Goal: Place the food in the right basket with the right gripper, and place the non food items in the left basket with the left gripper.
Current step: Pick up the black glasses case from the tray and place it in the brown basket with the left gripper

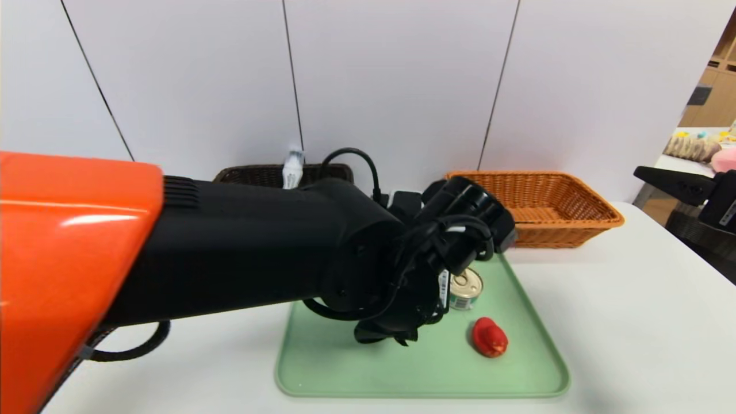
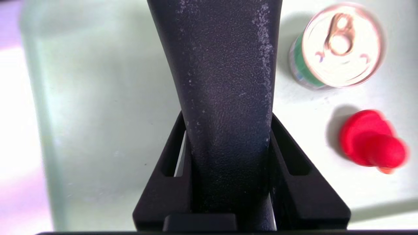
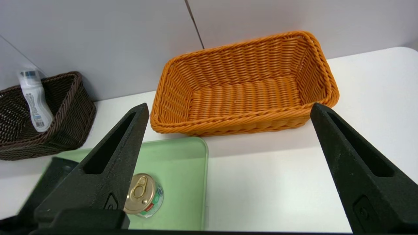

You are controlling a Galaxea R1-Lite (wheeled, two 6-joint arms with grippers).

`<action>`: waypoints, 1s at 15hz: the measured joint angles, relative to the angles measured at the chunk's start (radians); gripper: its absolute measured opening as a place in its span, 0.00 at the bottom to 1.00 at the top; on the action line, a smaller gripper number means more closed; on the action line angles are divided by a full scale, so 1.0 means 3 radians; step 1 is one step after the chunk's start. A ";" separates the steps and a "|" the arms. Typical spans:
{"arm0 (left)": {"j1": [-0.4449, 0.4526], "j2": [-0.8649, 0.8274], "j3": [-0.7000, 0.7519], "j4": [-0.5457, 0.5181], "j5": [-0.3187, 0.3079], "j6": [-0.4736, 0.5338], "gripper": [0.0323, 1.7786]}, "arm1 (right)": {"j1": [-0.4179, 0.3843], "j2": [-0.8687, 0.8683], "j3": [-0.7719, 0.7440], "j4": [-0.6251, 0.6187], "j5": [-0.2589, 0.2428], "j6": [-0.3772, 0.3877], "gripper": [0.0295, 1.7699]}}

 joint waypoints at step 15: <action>0.1982 -0.0477 -0.0476 -0.0243 -0.0364 0.0620 0.33 | 0.0000 -0.0009 0.0051 0.0003 0.0042 0.0043 0.97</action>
